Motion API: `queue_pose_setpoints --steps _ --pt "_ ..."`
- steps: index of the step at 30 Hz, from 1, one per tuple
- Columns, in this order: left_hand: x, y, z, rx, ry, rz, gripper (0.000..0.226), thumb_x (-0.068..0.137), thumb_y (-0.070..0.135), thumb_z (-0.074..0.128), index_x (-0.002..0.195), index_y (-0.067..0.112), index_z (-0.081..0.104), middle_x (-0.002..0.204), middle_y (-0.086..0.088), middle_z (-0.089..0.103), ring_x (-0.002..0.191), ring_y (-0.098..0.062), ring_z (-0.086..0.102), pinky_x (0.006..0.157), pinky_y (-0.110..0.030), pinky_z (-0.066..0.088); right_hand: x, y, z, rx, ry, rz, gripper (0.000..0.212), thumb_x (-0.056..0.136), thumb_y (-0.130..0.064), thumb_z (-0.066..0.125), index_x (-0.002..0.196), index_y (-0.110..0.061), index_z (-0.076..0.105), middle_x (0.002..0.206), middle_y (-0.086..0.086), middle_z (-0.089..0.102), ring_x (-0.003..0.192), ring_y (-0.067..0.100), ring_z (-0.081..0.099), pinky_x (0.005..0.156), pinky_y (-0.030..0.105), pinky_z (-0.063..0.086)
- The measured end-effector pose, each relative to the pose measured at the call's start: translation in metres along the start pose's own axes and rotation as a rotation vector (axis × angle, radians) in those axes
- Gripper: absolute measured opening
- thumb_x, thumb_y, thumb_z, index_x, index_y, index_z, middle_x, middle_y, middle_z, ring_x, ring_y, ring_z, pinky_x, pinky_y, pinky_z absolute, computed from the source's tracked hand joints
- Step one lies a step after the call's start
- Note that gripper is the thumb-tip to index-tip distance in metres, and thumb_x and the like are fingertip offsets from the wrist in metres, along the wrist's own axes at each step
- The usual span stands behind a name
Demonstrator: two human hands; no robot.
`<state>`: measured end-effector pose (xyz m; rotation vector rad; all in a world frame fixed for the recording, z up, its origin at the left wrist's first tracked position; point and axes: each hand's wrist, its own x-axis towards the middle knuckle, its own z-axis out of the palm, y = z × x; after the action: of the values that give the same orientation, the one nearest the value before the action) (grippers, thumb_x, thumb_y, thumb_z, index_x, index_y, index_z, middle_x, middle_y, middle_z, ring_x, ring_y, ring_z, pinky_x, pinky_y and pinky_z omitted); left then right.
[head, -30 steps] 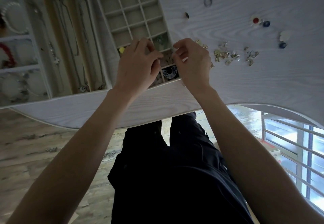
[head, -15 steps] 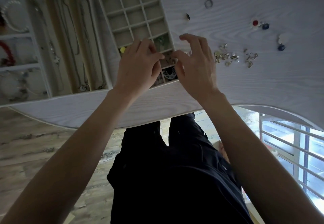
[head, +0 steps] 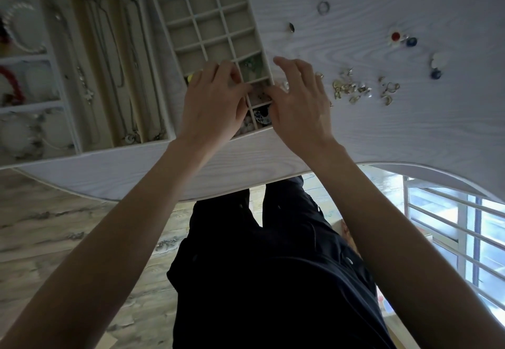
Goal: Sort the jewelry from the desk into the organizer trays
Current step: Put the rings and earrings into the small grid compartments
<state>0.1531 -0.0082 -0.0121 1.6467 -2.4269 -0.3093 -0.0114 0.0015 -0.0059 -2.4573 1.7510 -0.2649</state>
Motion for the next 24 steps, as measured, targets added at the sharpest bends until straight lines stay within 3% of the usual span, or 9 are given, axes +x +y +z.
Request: queue_pose_setpoints --steps 6,16,18,20,22,24 --pt "0.000 0.000 -0.002 -0.011 0.008 0.006 0.020 0.087 0.018 0.057 0.098 0.011 0.072 0.103 -0.011 0.060 0.097 -0.034 0.054 0.081 -0.043 0.043 0.000 -0.002 0.000 -0.033 0.068 0.009 0.021 0.082 -0.008 0.053 0.095 -0.008 0.069 0.123 0.015 0.059 0.110 0.035 0.055 0.083 0.041 0.047" --pt "0.001 0.004 -0.001 -0.014 -0.012 0.064 0.022 0.086 0.020 0.055 0.098 0.012 0.071 0.103 -0.010 0.059 0.096 -0.032 0.053 0.081 -0.040 0.042 -0.005 -0.003 0.004 0.009 0.037 0.025 0.027 0.080 -0.006 0.057 0.106 -0.006 0.065 0.125 0.015 0.058 0.113 0.033 0.054 0.083 0.041 0.047" --pt "0.001 0.011 -0.004 -0.106 0.034 0.055 0.020 0.087 0.019 0.056 0.099 0.012 0.070 0.103 -0.011 0.060 0.094 -0.029 0.056 0.081 -0.037 0.044 -0.008 0.002 0.000 0.115 0.050 0.016 0.028 0.079 -0.006 0.059 0.107 -0.007 0.065 0.126 0.014 0.057 0.116 0.032 0.052 0.087 0.041 0.045" --pt "0.004 0.024 -0.008 -0.284 0.064 -0.002 0.017 0.090 0.016 0.057 0.101 0.009 0.068 0.102 -0.010 0.060 0.088 -0.017 0.056 0.079 -0.023 0.043 -0.016 0.014 -0.009 0.239 0.112 0.050 0.028 0.080 -0.007 0.058 0.106 -0.009 0.067 0.123 0.012 0.059 0.116 0.029 0.051 0.091 0.039 0.043" --pt "0.013 0.043 -0.010 -0.504 0.082 -0.059 0.015 0.092 0.014 0.056 0.101 0.006 0.065 0.098 -0.006 0.060 0.078 -0.005 0.051 0.072 -0.009 0.039 -0.028 0.034 -0.017 0.306 0.212 0.156 0.024 0.080 -0.006 0.058 0.101 -0.009 0.069 0.113 0.011 0.063 0.108 0.023 0.052 0.089 0.033 0.042" --pt "0.029 0.068 -0.005 -0.639 0.049 -0.061 0.012 0.093 0.014 0.055 0.099 0.006 0.062 0.093 -0.001 0.060 0.073 -0.003 0.052 0.069 -0.007 0.038 -0.045 0.062 -0.023 0.316 0.264 0.325 0.020 0.079 -0.005 0.058 0.094 -0.010 0.071 0.097 0.008 0.067 0.095 0.018 0.052 0.081 0.028 0.042"
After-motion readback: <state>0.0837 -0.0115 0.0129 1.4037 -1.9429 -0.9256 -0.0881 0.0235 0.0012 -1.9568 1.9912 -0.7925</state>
